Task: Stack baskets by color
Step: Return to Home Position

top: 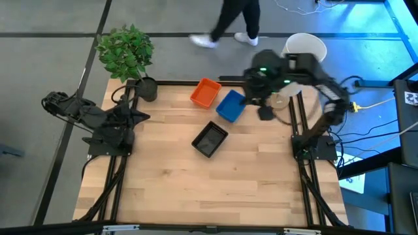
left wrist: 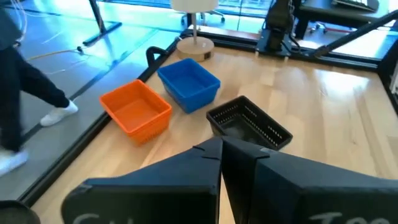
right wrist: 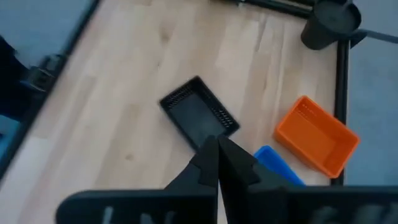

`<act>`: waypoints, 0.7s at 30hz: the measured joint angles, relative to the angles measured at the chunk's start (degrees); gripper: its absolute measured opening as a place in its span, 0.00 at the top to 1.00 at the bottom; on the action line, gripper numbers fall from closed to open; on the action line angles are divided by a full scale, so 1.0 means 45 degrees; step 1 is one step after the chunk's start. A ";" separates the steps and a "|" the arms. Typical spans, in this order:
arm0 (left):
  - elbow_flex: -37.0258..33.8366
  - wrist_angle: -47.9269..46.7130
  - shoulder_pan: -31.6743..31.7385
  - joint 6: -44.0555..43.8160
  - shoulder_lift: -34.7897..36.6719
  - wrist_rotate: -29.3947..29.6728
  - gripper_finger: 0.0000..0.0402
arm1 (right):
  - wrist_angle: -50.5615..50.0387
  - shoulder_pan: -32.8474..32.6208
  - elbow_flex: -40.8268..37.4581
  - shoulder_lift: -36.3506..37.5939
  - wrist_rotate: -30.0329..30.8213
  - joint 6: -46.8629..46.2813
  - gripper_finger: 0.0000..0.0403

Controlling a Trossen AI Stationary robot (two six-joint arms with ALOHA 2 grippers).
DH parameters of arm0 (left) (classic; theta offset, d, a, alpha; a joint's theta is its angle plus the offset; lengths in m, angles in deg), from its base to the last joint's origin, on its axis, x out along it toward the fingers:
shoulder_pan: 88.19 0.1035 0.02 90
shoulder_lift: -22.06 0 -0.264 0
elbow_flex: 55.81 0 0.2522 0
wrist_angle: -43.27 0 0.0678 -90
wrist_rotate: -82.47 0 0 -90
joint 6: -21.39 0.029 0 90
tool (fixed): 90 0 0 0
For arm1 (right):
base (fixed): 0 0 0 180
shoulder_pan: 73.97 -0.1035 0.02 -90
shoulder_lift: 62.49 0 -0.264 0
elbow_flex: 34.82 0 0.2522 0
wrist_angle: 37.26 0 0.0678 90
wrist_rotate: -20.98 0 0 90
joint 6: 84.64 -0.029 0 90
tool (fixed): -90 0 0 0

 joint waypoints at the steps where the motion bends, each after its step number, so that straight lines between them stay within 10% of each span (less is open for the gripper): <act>1: 0.0000 -0.0107 0.0000 0.0022 0.0098 -0.0103 1.00 | -0.0002 0.0000 -0.0260 0.0429 -0.0122 -0.0174 1.00; 21: -0.0537 -0.0448 0.0000 0.1430 0.3826 -0.2174 1.00 | 0.7532 0.0000 -1.2843 1.2045 0.0694 -0.4103 1.00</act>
